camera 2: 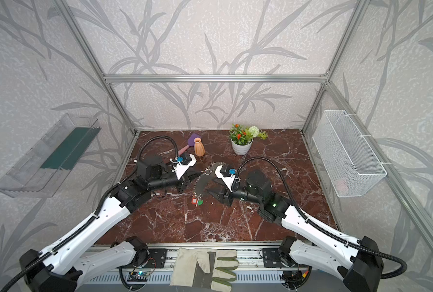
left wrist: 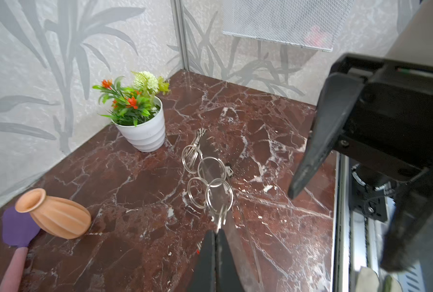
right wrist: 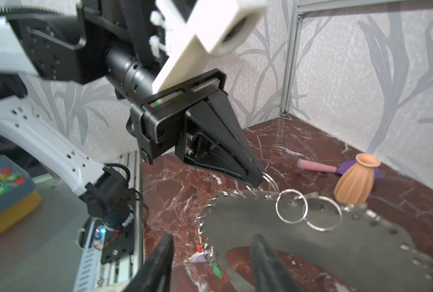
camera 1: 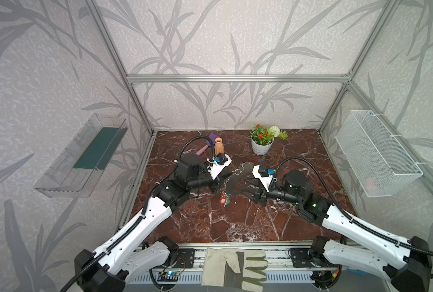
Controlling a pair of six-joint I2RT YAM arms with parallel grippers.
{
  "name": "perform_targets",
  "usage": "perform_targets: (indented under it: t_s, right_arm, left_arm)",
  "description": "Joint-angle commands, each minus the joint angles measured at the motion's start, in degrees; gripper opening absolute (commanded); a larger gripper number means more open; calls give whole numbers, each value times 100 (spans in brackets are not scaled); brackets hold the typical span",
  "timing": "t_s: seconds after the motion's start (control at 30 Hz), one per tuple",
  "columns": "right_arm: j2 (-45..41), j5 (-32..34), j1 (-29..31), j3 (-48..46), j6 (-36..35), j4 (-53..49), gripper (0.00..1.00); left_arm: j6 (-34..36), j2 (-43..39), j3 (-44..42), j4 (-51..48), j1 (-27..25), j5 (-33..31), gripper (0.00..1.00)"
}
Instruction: Put the keys on the keyring
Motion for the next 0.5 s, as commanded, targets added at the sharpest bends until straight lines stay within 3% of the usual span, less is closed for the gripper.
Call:
perform_targets:
  t_s: [0.0, 0.23, 0.47]
  right_arm:
    - [201, -38, 6, 281, -629, -342, 38]
    - [630, 24, 6, 651, -871, -700, 24]
    - [512, 406, 6, 568, -906, -647, 21]
  left_arm:
    - [686, 133, 448, -538, 53, 750, 0]
    - [687, 160, 422, -497, 150, 1157, 0]
    - [770, 76, 291, -545, 164, 1229, 0]
